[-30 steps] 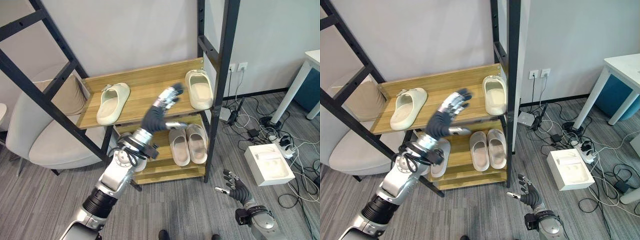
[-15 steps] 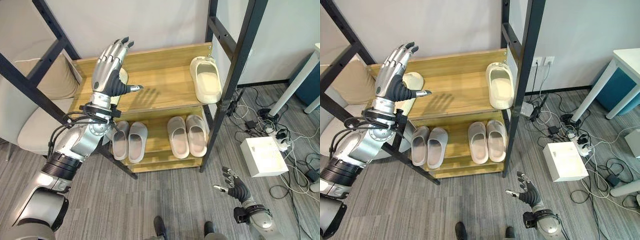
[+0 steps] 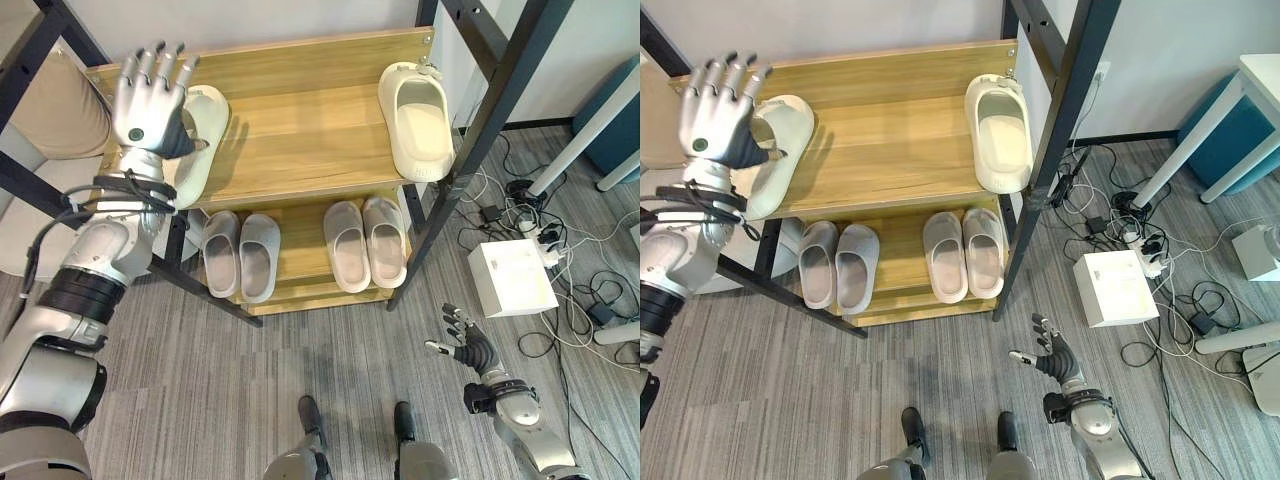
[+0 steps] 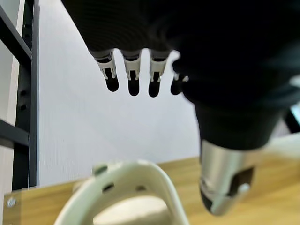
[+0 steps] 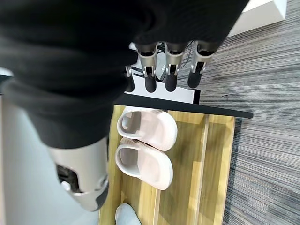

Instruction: Arrange the slippers neatly on the shoe rack.

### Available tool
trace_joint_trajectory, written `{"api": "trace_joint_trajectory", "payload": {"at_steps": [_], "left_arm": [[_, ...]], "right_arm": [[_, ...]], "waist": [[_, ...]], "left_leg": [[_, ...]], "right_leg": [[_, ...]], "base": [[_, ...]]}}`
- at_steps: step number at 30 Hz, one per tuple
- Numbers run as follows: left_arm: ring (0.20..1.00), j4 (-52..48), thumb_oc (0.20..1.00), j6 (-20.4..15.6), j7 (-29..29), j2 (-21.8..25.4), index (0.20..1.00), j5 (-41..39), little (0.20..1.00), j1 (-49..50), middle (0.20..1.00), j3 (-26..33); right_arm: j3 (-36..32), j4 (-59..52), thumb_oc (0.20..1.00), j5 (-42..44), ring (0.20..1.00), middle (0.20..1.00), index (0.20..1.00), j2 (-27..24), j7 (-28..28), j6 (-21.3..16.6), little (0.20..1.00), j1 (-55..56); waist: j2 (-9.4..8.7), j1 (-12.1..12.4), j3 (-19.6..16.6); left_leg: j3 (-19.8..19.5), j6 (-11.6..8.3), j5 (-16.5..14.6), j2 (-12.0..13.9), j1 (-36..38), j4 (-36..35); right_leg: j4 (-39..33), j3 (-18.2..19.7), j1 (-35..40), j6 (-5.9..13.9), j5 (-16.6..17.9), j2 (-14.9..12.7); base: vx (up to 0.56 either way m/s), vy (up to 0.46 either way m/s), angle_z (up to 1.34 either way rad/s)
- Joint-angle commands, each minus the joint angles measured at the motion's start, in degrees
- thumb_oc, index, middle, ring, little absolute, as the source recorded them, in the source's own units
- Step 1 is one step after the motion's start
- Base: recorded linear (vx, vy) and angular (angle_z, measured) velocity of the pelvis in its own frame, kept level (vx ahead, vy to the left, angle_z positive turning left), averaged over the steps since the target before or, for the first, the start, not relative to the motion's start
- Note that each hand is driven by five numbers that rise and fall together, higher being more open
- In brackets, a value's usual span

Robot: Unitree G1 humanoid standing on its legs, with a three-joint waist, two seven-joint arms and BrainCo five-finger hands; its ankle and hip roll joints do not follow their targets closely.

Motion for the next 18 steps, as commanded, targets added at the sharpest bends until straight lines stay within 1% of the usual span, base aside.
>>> {"api": "trace_joint_trajectory", "payload": {"at_steps": [1,6,11,14,18], "left_arm": [[1.000,3.62,1.000,1.59,2.44,2.22,1.000,-0.59,1.000,-8.21,1.000,0.50],[1.000,1.86,1.000,1.75,3.23,3.26,1.000,-1.21,1.000,-8.28,1.000,2.01],[1.000,3.75,1.000,2.50,2.79,5.17,1.000,-0.30,1.000,-10.21,1.000,0.34],[1.000,5.19,1.000,2.85,2.57,5.89,1.000,-0.63,1.000,-11.60,1.000,-0.64],[1.000,5.49,1.000,3.07,3.16,6.88,1.000,-2.06,1.000,-10.24,1.000,1.59]], "right_arm": [[0.65,-4.18,1.000,1.19,1.000,1.000,1.000,-0.83,-0.58,-3.42,1.000,-0.89],[1.25,-3.06,1.000,0.51,1.000,1.000,1.000,-0.08,-0.35,-3.00,1.000,-0.49],[1.17,-2.67,1.000,0.47,1.000,1.000,1.000,-0.29,-0.35,-3.15,1.000,-0.72],[1.06,-2.78,1.000,0.50,1.000,1.000,1.000,-0.34,-0.26,-3.18,1.000,-0.93],[1.01,-3.05,1.000,0.11,1.000,1.000,1.000,-0.34,0.04,-3.06,1.000,-0.43]], "waist": [[-0.40,0.62,-1.27],[-0.27,0.94,-1.25],[0.02,0.91,-0.84],[-0.11,0.90,-0.51],[-0.54,1.13,-0.23]], "left_leg": [[-2.04,-2.38,-9.54,0.77,6.59,-0.38],[-2.25,-2.32,-9.69,0.66,6.10,-0.38],[-2.12,-2.26,-9.80,0.55,6.16,-0.38],[-2.16,-2.18,-9.84,0.51,6.01,-0.38],[-2.08,-2.14,-9.84,0.59,5.85,-0.38]], "right_leg": [[0.15,-2.84,-3.85,6.06,2.49,-4.33],[0.16,-3.07,-4.22,6.20,2.55,-4.58],[0.13,-3.11,-4.36,6.37,2.67,-4.64],[0.17,-3.01,-4.61,6.40,2.78,-4.60],[0.16,-2.92,-4.94,6.41,2.95,-4.61]], "base": [[0.00,0.000,0.00],[0.00,0.000,0.00],[0.00,0.000,0.00],[0.00,0.000,0.00],[0.00,0.000,0.00]]}}
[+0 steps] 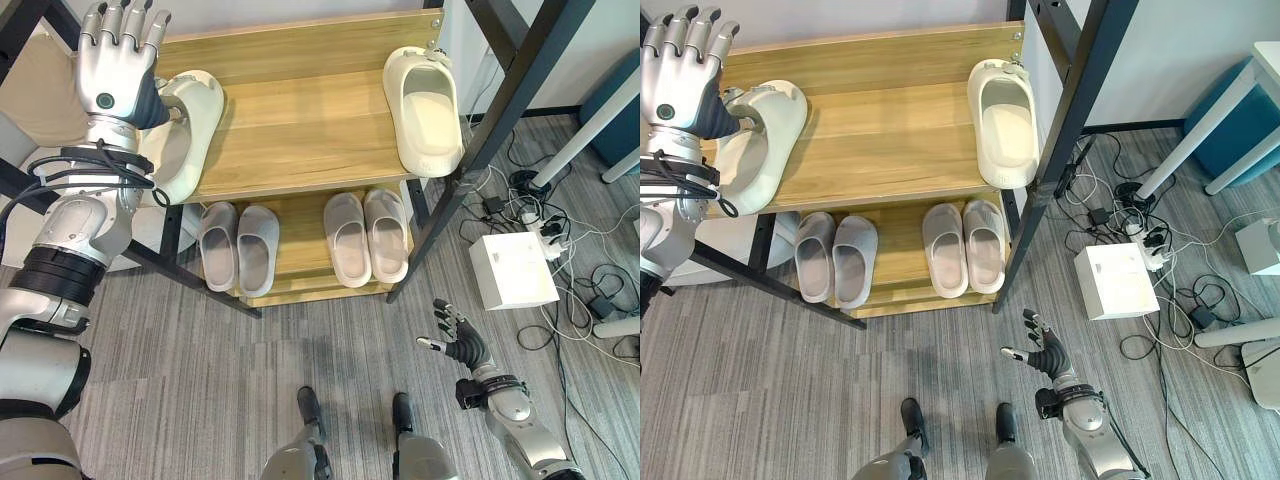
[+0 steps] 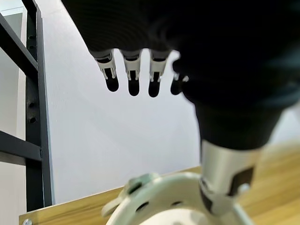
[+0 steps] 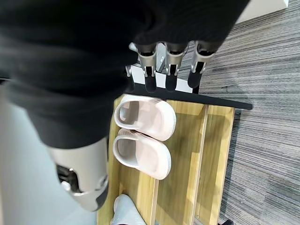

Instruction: Arrange the slippers neatly on the shoe rack.

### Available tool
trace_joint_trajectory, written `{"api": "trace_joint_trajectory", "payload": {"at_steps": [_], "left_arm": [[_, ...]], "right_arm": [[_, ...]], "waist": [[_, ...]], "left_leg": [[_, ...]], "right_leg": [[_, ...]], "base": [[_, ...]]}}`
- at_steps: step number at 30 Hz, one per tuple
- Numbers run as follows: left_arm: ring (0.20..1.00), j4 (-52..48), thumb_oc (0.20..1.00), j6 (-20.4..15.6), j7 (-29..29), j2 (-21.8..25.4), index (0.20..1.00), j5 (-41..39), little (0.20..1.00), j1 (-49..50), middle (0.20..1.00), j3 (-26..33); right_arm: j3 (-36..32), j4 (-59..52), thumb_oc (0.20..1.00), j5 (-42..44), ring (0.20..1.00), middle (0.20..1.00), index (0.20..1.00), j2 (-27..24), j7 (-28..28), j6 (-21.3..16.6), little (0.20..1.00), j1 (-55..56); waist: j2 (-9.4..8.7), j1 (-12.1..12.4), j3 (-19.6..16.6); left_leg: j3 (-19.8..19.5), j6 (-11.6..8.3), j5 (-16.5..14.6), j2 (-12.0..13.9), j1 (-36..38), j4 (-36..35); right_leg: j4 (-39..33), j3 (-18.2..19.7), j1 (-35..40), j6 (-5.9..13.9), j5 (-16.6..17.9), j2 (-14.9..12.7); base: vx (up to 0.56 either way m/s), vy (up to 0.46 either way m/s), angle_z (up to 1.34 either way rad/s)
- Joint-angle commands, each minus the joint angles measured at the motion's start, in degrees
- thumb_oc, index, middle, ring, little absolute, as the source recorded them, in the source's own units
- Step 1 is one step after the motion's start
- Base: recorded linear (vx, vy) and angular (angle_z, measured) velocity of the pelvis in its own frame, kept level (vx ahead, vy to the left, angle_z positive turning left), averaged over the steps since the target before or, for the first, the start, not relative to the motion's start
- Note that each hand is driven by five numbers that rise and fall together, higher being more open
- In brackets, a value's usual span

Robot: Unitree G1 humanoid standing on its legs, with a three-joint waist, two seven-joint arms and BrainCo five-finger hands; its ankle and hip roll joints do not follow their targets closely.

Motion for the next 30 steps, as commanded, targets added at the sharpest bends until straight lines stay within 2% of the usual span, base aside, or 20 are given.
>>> {"api": "trace_joint_trajectory", "payload": {"at_steps": [1,6,7,8,9,10,12,16,21,30], "left_arm": [[1.000,4.67,1.000,1.66,2.56,2.69,1.000,-1.80,1.000,-8.29,1.000,3.24],[1.000,8.64,1.000,2.23,2.21,1.79,1.000,-1.18,1.000,-10.47,1.000,0.38],[0.834,10.49,0.834,2.71,1.91,1.94,0.834,-0.74,0.834,-11.89,0.834,-1.37],[0.482,10.76,0.482,2.68,1.99,1.88,0.482,-0.82,0.482,-12.38,0.482,-1.83],[0.200,11.67,0.200,3.00,1.89,1.98,0.200,-0.59,0.200,-13.34,0.200,-2.89],[0.200,14.03,0.200,3.21,1.27,2.10,0.200,-0.70,0.200,-14.94,0.200,-4.99],[0.200,14.49,0.200,3.03,1.17,2.08,0.200,-1.07,0.200,-15.47,0.200,-5.62],[0.200,12.84,0.200,2.37,1.32,2.08,0.200,-1.15,0.200,-14.10,0.200,-4.48],[0.200,7.81,0.200,1.34,2.26,-0.89,0.200,0.16,0.200,-11.29,0.200,-2.59],[0.200,4.64,0.200,0.71,1.59,-5.88,0.200,3.48,0.200,-14.97,0.200,-7.09]], "right_arm": [[-1.04,-3.16,1.000,0.16,1.000,1.000,1.000,-1.01,0.05,-2.99,1.000,-0.24],[-0.81,-3.82,1.000,0.19,1.000,1.000,1.000,-1.36,-0.08,-3.31,1.000,-0.36],[-0.98,-4.65,1.000,0.51,1.000,1.000,1.000,-1.77,-0.24,-3.64,1.000,-0.37],[-1.09,-4.68,1.000,0.53,1.000,1.000,1.000,-1.64,-0.24,-3.62,1.000,-0.36],[-1.14,-4.86,1.000,0.82,1.000,1.000,1.000,-1.72,-0.37,-3.80,1.000,-0.46],[-1.40,-5.24,1.000,1.50,1.000,1.000,1.000,-1.69,-0.63,-3.93,1.000,-0.27],[-1.60,-5.14,1.000,2.04,1.000,1.000,1.000,-1.43,-0.64,-4.01,1.000,-0.15],[-1.66,-5.39,1.000,2.49,1.000,1.000,1.000,-1.18,-0.35,-3.96,1.000,0.69],[-1.20,-4.53,1.000,2.88,1.000,1.000,1.000,-0.67,-0.20,-3.88,1.000,1.15],[-0.77,-5.71,1.000,3.28,1.000,1.000,1.000,-1.45,0.03,-3.89,1.000,1.84]], "waist": [[-0.43,1.05,-0.53],[-0.54,0.63,-0.17],[-0.54,0.25,0.20],[-0.65,0.38,0.23],[-0.68,0.15,0.48],[-0.92,-0.29,0.89],[-1.18,-0.35,0.95],[-1.48,-0.31,0.81],[-1.27,-0.19,0.15],[-0.31,-1.34,-0.66]], "left_leg": [[-2.01,-2.17,-9.86,0.59,7.62,-0.38],[-2.01,-2.11,-9.80,0.67,7.41,-0.38],[-1.98,-2.03,-9.77,0.68,7.21,-0.38],[-1.98,-2.02,-9.76,0.68,7.19,-0.38],[-1.84,-1.97,-9.69,0.70,6.99,-0.38],[-1.42,-1.89,-9.55,0.69,6.62,-0.38],[-0.91,-1.90,-9.46,0.75,6.38,-0.38],[-0.73,-1.93,-9.49,0.80,6.28,-0.38],[-0.98,-2.12,-9.66,0.97,6.90,-0.38],[-0.63,-2.36,-9.73,1.20,7.86,-0.38]], "right_leg": [[0.17,-2.84,-3.02,6.41,2.81,-4.61],[0.19,-2.92,-3.27,6.43,2.83,-4.62],[0.25,-2.74,-3.67,6.51,2.97,-4.55],[0.26,-2.73,-3.70,6.51,2.98,-4.55],[0.28,-2.61,-3.99,6.58,3.12,-4.53],[0.31,-2.09,-4.72,6.71,3.56,-4.39],[0.31,-1.71,-5.23,6.81,3.84,-4.42],[0.32,-1.48,-5.38,6.75,3.77,-4.45],[0.19,-1.92,-4.59,6.52,3.23,-4.39],[0.03,-1.28,-3.94,6.48,2.99,-4.07]], "base": [[0.00,0.000,0.00],[0.00,0.000,0.00],[0.00,0.000,0.00],[0.00,0.000,0.00],[-0.02,0.032,-0.01],[-0.02,0.033,-0.05],[-0.01,0.016,-0.09],[0.00,0.001,-0.02],[0.00,-0.007,0.01],[-0.01,-0.035,-0.01]]}}
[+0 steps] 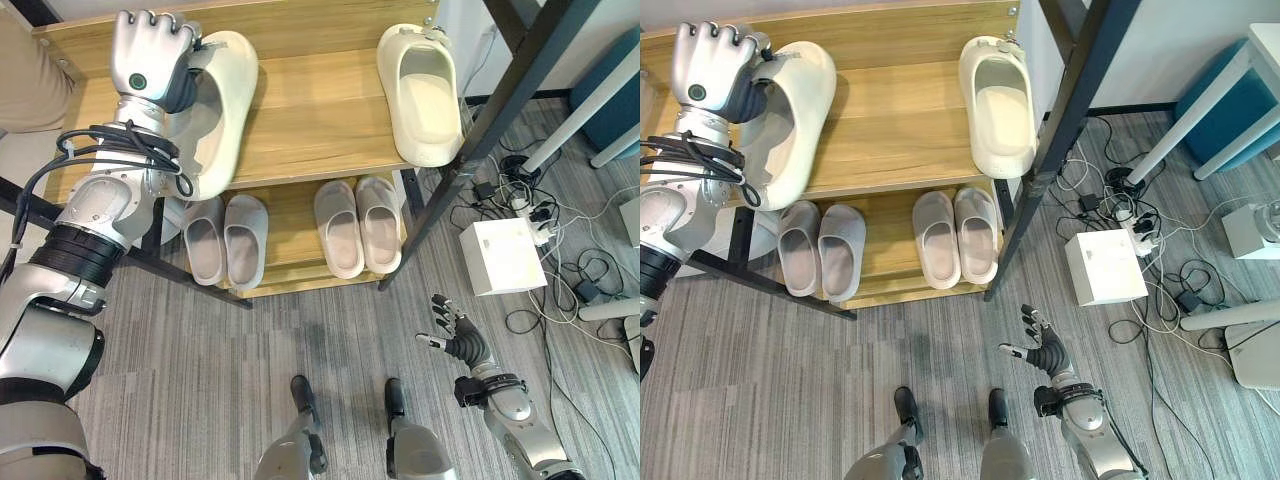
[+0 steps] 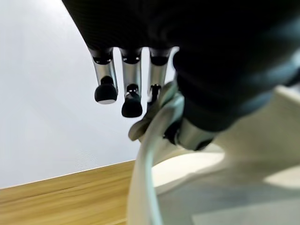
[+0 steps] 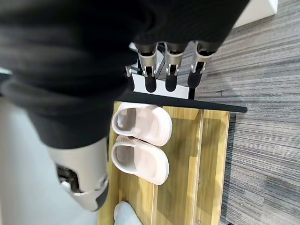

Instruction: Arrange the slippers neatly on the shoe rack.

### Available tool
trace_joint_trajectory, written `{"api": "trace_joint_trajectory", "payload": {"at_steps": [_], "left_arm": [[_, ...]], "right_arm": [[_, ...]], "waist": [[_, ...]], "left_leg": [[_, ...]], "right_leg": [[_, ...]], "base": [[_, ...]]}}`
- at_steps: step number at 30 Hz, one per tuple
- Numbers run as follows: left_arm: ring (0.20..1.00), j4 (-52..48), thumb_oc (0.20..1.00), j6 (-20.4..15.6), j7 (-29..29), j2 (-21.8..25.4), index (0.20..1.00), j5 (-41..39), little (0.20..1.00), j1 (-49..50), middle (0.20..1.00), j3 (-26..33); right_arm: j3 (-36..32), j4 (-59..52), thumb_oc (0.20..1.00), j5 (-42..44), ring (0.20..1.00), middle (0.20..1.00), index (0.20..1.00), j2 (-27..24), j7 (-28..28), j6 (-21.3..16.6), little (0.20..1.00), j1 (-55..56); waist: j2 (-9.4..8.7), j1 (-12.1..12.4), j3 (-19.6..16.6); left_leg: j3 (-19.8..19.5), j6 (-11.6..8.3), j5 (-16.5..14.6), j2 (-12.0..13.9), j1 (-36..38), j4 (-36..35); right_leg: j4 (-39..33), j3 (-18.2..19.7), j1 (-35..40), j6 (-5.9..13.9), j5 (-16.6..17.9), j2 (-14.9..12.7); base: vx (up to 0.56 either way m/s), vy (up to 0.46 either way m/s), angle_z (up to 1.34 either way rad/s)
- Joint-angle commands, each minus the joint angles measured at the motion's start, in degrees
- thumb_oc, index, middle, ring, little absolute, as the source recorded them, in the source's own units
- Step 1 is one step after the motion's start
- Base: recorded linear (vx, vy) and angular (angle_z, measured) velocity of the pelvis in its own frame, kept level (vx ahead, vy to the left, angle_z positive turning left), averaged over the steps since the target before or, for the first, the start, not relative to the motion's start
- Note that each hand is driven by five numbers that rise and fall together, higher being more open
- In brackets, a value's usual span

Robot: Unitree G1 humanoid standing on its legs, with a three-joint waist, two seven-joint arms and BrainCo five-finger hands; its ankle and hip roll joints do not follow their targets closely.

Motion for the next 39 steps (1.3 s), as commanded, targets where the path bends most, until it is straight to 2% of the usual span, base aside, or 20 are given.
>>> {"api": "trace_joint_trajectory", "payload": {"at_steps": [1,8,12,21,24,25,26,33,34,39], "left_arm": [[0.200,5.92,0.200,0.98,1.76,-1.43,0.200,3.02,0.200,-7.80,0.200,0.80],[0.200,11.02,0.200,1.07,-0.71,-3.15,0.200,3.90,0.200,-12.05,0.200,-4.27],[0.200,13.37,0.200,0.98,-1.55,-4.07,0.200,2.66,0.200,-13.05,0.200,-5.08],[0.200,17.16,0.200,0.72,-2.58,-5.81,0.200,1.38,0.200,-15.20,0.200,-6.83],[0.200,19.66,0.200,1.14,-4.79,-8.35,0.200,-0.26,0.200,-16.09,0.200,-6.49],[0.708,19.42,0.708,1.10,-4.96,-8.79,0.708,-0.49,0.708,-15.98,0.708,-6.20],[1.000,19.14,1.000,1.02,-5.46,-9.24,1.000,-0.95,1.000,-15.94,1.000,-6.04],[1.000,9.09,1.000,0.11,-7.25,-9.66,1.000,-5.78,1.000,-11.12,1.000,1.61],[1.000,5.17,1.000,-1.04,-7.13,-9.48,1.000,-7.98,1.000,-8.01,1.000,4.59],[1.000,-2.25,1.000,-4.33,-7.46,-10.59,1.000,-15.99,1.000,-0.11,1.000,11.12]], "right_arm": [[-0.91,-3.76,1.000,1.72,1.000,1.000,1.000,-1.78,0.05,-2.94,1.000,1.29],[-1.98,-5.41,1.000,3.12,1.000,1.000,1.000,-3.42,1.09,-2.63,1.000,2.99],[-2.57,-5.65,1.000,4.01,1.000,1.000,1.000,-3.57,1.17,-2.83,1.000,3.38],[-2.92,-5.51,1.000,4.71,1.000,1.000,1.000,-3.59,1.45,-2.68,1.000,4.30],[-3.21,-4.92,1.000,4.88,1.000,1.000,1.000,-3.15,1.74,-2.13,1.000,4.91],[-3.26,-4.72,1.000,5.01,1.000,1.000,1.000,-3.00,1.84,-1.99,1.000,4.96],[-3.23,-4.50,1.000,5.26,1.000,1.000,1.000,-2.93,2.02,-1.80,1.000,4.94],[-3.41,-3.34,1.000,5.31,1.000,1.000,1.000,-1.20,2.89,0.16,1.000,4.50],[-3.13,-3.00,1.000,5.03,1.000,1.000,1.000,-0.49,3.14,0.64,1.000,4.48],[-3.33,-2.64,1.000,4.73,1.000,1.000,1.000,0.87,3.13,1.34,1.000,4.46]], "waist": [[1.32,0.38,-3.09],[2.53,-1.71,-3.14],[2.74,-2.45,-3.15],[3.03,-3.18,-4.06],[3.04,-2.91,-4.96],[3.04,-2.88,-5.08],[3.07,-2.69,-5.27],[2.70,-0.07,-7.19],[2.31,1.02,-7.86],[2.03,2.43,-8.70]], "left_leg": [[-0.83,-2.68,-9.86,1.09,7.24,-0.40],[1.65,-2.94,-9.51,1.81,7.71,-0.40],[2.48,-3.29,-9.23,2.45,7.91,-0.40],[3.39,-3.98,-8.74,3.65,8.45,-0.40],[3.01,-4.29,-8.63,4.16,9.11,-0.40],[2.79,-4.31,-8.64,4.21,9.22,-0.40],[2.60,-4.36,-8.59,4.25,9.23,-0.40],[-0.37,-4.49,-8.28,4.30,9.55,-0.40],[-1.30,-4.55,-8.05,4.35,9.55,-0.40],[-2.54,-4.55,-7.73,4.21,9.35,-0.40]], "right_leg": [[0.06,-1.08,-4.40,6.37,2.52,-3.88],[0.05,1.19,-5.66,6.23,2.68,-3.04],[-0.02,1.86,-6.10,5.98,2.56,-2.48],[-0.13,1.97,-5.94,5.50,2.04,-1.39],[-0.24,1.13,-4.56,5.15,1.38,-0.91],[-0.28,0.94,-4.30,5.10,1.25,-0.85],[-0.29,0.69,-4.05,5.00,1.16,-0.78],[-0.31,-1.93,-1.15,4.38,0.11,-0.63],[-0.31,-2.81,-0.45,4.24,-0.04,-0.61],[-0.31,-3.98,0.15,4.07,-0.07,-0.73]], "base": [[-0.01,-0.028,-0.07],[0.00,-0.036,-0.21],[0.02,-0.056,-0.13],[0.02,-0.057,-0.11],[0.02,-0.087,0.05],[0.00,-0.062,0.09],[0.00,-0.053,0.04],[0.00,-0.043,0.20],[0.00,-0.056,0.32],[-0.01,-0.018,0.24]]}}
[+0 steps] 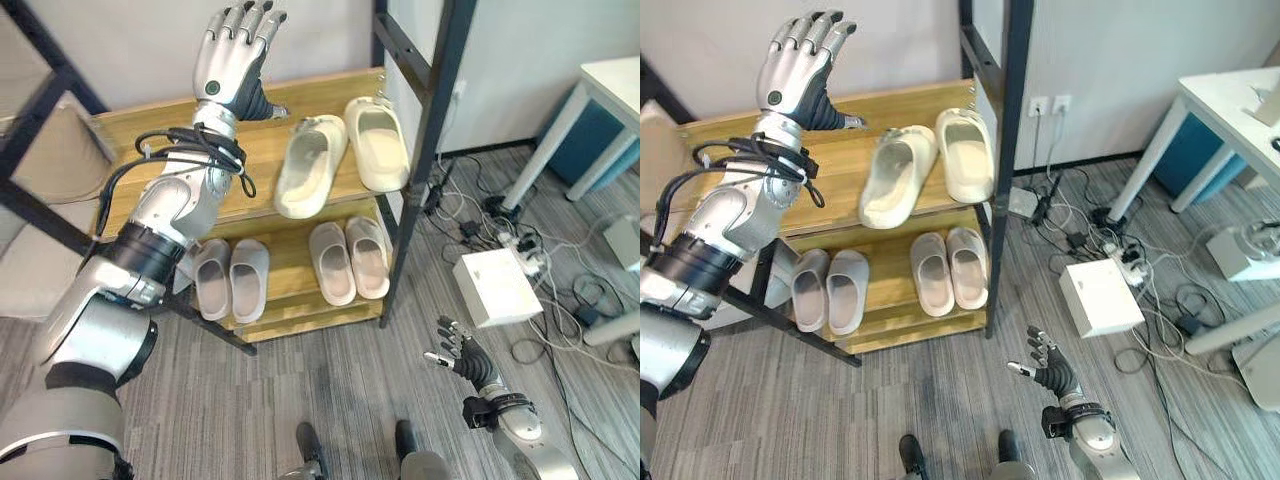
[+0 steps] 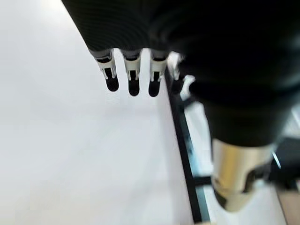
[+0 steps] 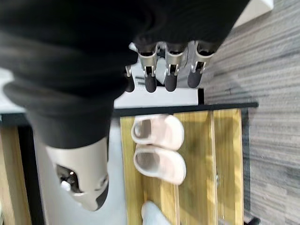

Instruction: Arrange the slippers neatly on the shoe rack.

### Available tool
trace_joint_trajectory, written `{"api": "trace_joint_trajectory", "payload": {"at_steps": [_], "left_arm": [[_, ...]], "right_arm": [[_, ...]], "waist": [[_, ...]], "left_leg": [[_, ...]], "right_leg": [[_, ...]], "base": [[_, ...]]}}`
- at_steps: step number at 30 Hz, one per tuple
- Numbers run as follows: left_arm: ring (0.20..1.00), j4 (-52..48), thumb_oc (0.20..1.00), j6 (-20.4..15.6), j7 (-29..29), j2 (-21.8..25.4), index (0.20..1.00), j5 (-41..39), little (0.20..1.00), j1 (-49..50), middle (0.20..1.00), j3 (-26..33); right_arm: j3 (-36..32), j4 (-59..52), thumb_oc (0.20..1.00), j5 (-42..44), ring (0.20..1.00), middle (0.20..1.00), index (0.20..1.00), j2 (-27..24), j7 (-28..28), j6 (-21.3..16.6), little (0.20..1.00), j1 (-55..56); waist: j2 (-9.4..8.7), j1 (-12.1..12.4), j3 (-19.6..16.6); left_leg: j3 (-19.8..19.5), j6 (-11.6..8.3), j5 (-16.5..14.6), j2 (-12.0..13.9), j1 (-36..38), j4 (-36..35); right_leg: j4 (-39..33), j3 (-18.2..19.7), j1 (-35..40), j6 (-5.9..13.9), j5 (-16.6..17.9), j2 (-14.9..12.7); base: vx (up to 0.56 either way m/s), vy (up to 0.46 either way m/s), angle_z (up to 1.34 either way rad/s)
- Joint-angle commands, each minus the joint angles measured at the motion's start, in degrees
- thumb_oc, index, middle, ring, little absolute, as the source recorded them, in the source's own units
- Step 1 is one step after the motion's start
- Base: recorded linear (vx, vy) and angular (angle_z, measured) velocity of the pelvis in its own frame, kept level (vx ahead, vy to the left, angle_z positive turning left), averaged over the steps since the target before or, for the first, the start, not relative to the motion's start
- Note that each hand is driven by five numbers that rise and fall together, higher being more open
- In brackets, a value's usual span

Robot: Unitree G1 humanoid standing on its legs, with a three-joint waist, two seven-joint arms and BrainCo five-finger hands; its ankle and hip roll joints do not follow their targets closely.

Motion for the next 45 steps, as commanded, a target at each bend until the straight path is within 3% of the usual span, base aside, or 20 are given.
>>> {"api": "trace_joint_trajectory", "payload": {"at_steps": [1,8,10,11,18,24,35,45], "left_arm": [[1.000,0.73,1.000,-3.42,0.63,-1.05,1.000,-8.10,1.000,0.75,1.000,8.67],[1.000,-9.82,1.000,-7.71,-3.26,-5.15,1.000,-15.85,1.000,15.68,1.000,13.76],[1.000,-11.30,1.000,-9.08,-5.42,-7.64,1.000,-22.31,1.000,19.54,1.000,14.63],[1.000,-12.59,1.000,-10.46,-10.02,-10.69,1.000,-34.57,1.000,24.70,1.000,14.98],[1.000,-12.57,1.000,-9.50,-14.83,-10.61,1.000,-48.17,1.000,24.89,1.000,10.20],[1.000,-9.17,1.000,-8.37,-14.80,-13.23,1.000,-50.24,1.000,22.27,1.000,7.63],[1.000,-5.46,1.000,-7.22,-14.79,-16.11,1.000,-46.30,1.000,19.97,1.000,6.00],[1.000,-5.97,1.000,-7.49,-14.09,-21.10,1.000,-50.90,1.000,17.25,1.000,3.41]], "right_arm": [[-2.85,-2.76,1.000,0.13,1.000,1.000,1.000,1.27,0.58,-1.08,1.000,0.38],[-3.77,-1.64,1.000,-0.28,1.000,1.000,1.000,2.90,0.86,0.06,1.000,1.36],[-4.14,-1.55,1.000,-0.29,1.000,1.000,1.000,3.34,0.96,0.55,1.000,1.69],[-4.35,-1.76,1.000,-0.43,1.000,1.000,1.000,3.87,1.18,1.67,1.000,2.08],[-3.63,-2.45,1.000,-0.58,1.000,1.000,1.000,2.65,2.83,2.84,1.000,2.12],[-3.56,-2.44,1.000,-0.55,1.000,1.000,1.000,2.52,2.94,3.00,1.000,2.59],[-4.19,-2.21,1.000,-0.61,1.000,1.000,1.000,2.17,2.93,2.96,1.000,2.89],[-3.37,-1.82,1.000,-0.07,1.000,1.000,1.000,2.05,2.88,3.08,1.000,2.48]], "waist": [[-1.10,1.62,-0.39],[-1.43,3.79,-1.43],[-1.55,4.12,-1.59],[-1.43,4.33,-2.05],[-1.04,3.64,-2.56],[-0.76,2.50,-2.30],[-0.45,1.09,-1.43],[-0.45,0.51,-1.08]], "left_leg": [[-1.02,-3.75,-8.29,2.29,6.72,-0.36],[-2.52,-3.72,-7.80,2.17,6.64,-0.36],[-2.75,-3.70,-7.68,2.19,6.64,-0.36],[-2.96,-3.61,-7.63,2.16,6.85,-0.36],[-2.70,-3.46,-7.57,2.04,7.11,-0.36],[-2.29,-3.26,-7.79,1.84,7.40,-0.36],[-1.56,-3.04,-8.15,1.68,7.84,-0.36],[-1.59,-2.90,-8.35,1.70,8.12,-0.36]], "right_leg": [[-0.29,-2.97,-2.93,5.17,-0.80,-2.76],[-0.29,-4.38,-1.60,4.82,-1.05,-2.96],[-0.29,-4.66,-1.35,4.79,-1.07,-3.03],[-0.29,-4.78,-1.10,4.73,-1.06,-2.98],[-0.29,-4.54,-1.03,4.86,-0.91,-3.01],[-0.29,-4.01,-1.23,4.98,-0.72,-3.17],[-0.29,-3.14,-1.65,5.04,-0.64,-3.36],[-0.29,-3.04,-1.44,4.84,-0.96,-3.27]], "base": [[-0.01,-0.010,0.15],[0.00,0.000,0.16],[0.01,0.009,0.07],[0.02,0.010,0.10],[0.01,0.003,0.03],[0.01,0.000,-0.03],[0.00,-0.002,-0.05],[0.00,0.000,0.00]]}}
